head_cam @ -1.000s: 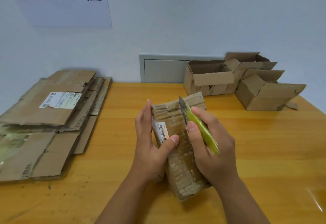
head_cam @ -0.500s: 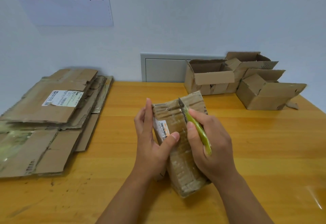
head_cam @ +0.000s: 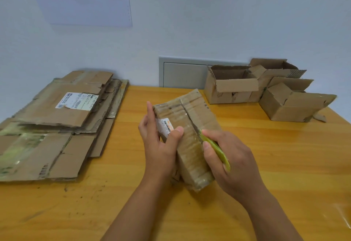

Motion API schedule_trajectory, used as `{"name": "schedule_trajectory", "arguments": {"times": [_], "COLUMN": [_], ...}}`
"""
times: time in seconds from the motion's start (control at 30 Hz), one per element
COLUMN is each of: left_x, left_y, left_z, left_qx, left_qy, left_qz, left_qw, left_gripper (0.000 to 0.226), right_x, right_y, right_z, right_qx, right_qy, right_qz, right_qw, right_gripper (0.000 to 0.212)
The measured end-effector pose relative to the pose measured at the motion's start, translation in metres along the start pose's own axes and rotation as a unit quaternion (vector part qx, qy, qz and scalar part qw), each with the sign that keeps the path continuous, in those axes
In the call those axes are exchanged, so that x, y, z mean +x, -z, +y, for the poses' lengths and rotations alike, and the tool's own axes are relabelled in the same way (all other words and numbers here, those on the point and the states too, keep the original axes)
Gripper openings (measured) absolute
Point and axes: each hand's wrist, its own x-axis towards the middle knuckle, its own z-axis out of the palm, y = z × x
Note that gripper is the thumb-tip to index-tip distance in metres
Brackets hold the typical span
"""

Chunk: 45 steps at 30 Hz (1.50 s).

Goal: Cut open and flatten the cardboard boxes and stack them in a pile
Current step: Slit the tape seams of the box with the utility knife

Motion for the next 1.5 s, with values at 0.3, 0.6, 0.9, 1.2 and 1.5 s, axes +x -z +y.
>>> {"name": "schedule_trajectory", "arguments": {"times": [0.3,0.6,0.9,1.2,1.5], "left_x": [-0.006,-0.005,-0.001,-0.004,-0.002], "left_y": [-0.001,0.005,0.004,0.002,0.001], "left_z": [0.001,-0.027,-0.031,-0.028,-0.026], "left_qx": [0.063,0.294,0.310,0.299,0.307], "left_qy": [-0.038,-0.215,-0.236,-0.239,-0.226], "left_qz": [-0.052,-0.109,-0.094,-0.106,-0.097], "left_qw": [0.996,0.925,0.916,0.918,0.919], "left_gripper": [0.095,0.079,0.075,0.069,0.062], "right_x": [0.006,0.055,0.039,0.001,-0.012], "right_y": [-0.011,-0.014,0.019,0.027,0.048], "right_z": [0.008,0.019,0.021,0.019,0.013], "right_qx": [0.048,0.055,0.075,0.070,0.022], "right_qy": [-0.094,-0.210,-0.173,-0.131,-0.078], "right_qz": [-0.024,-0.130,-0.159,-0.095,-0.068], "right_qw": [0.994,0.968,0.969,0.984,0.994], "right_gripper": [0.033,0.016,0.020,0.036,0.033]}}
